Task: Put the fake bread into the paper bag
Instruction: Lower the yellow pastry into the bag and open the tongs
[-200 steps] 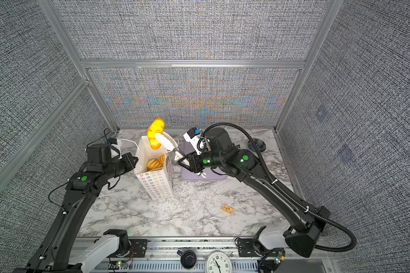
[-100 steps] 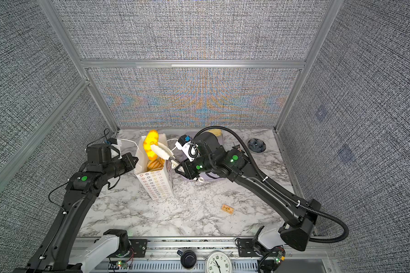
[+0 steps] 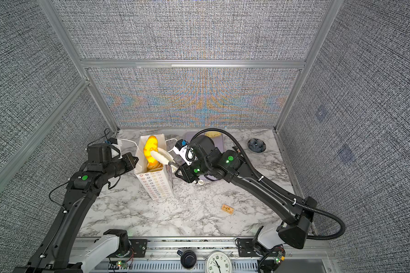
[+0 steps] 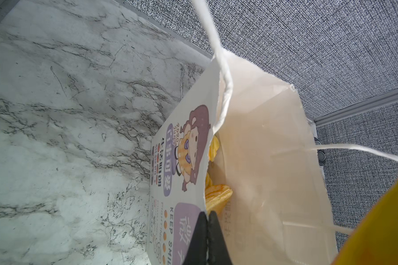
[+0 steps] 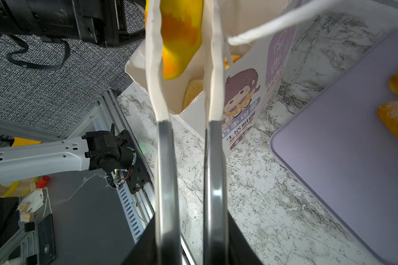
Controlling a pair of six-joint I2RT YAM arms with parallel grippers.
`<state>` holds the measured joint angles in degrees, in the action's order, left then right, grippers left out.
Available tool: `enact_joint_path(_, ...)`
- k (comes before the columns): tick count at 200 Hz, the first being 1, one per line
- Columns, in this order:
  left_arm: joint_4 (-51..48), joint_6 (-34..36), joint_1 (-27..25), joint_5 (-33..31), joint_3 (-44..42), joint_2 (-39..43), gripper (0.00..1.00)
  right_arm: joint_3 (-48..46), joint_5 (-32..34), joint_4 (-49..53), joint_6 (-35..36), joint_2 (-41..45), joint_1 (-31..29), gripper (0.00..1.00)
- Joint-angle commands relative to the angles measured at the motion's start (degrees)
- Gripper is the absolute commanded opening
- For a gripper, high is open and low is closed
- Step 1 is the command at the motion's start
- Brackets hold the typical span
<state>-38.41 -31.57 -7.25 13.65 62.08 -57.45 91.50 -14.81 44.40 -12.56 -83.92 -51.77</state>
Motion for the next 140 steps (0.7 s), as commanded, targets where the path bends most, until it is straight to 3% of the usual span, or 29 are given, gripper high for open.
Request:
enact_joint_path(1,0.9,0.2,0.0,0.5,0.3,-0.1,0.02,0.2,0.7,-0.7,0.9,0.1,-0.2,0.37)
enact_joint_path(87,0.9,0.2,0.0,0.5,0.3,-0.1,0.02,0.1,1.6,-0.9,0.9,0.3,-0.5,0.47)
enact_joint_path(140,1.0,0.0,0.1,0.5,0.0,0.0,0.02,0.0,2.0,-1.2,0.8,0.5,-0.6,0.47)
